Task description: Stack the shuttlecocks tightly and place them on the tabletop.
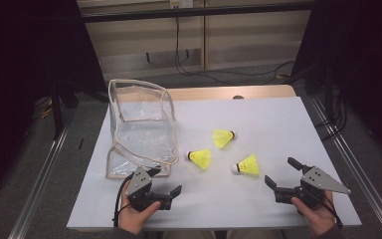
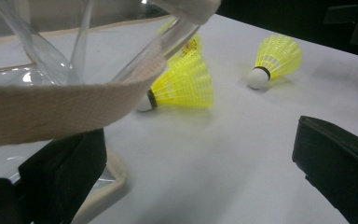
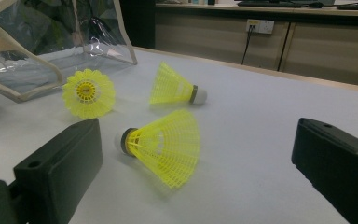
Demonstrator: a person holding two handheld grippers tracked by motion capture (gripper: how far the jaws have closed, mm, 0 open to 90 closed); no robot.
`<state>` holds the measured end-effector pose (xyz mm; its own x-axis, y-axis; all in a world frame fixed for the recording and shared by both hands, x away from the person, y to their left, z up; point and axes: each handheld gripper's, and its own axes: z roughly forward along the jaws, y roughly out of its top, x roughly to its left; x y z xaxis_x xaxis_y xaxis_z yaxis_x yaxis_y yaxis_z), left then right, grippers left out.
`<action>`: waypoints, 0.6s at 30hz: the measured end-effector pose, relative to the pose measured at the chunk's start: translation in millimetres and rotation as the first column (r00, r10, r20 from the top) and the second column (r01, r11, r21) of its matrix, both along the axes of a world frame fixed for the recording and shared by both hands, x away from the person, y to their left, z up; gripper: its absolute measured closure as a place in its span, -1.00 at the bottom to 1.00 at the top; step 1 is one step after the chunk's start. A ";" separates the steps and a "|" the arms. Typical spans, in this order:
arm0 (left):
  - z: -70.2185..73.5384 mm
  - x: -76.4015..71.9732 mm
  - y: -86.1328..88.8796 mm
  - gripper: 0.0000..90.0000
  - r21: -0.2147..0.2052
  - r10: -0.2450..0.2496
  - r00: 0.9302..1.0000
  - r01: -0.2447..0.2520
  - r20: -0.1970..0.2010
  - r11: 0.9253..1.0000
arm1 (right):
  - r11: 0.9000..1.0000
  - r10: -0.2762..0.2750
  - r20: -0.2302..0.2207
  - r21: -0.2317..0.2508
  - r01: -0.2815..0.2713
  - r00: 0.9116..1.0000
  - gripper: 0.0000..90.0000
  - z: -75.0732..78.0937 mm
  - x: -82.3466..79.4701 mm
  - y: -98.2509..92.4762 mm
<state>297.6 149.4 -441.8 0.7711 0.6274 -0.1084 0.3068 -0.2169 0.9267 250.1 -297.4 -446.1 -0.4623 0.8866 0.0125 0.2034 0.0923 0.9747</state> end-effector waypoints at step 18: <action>-1.3 3.1 -19.7 -0.94 0.004 -0.033 0.999 0.033 -0.024 0.999 | 1.000 0.001 0.002 -0.007 -0.001 1.000 -0.97 0.9 -1.1 0.5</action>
<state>300.7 129.8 -443.1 0.7888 0.6020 -0.1240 0.3213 -0.2318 0.9182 249.0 -296.8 -445.2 -0.4636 0.8860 0.0056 0.2015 0.0992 0.9744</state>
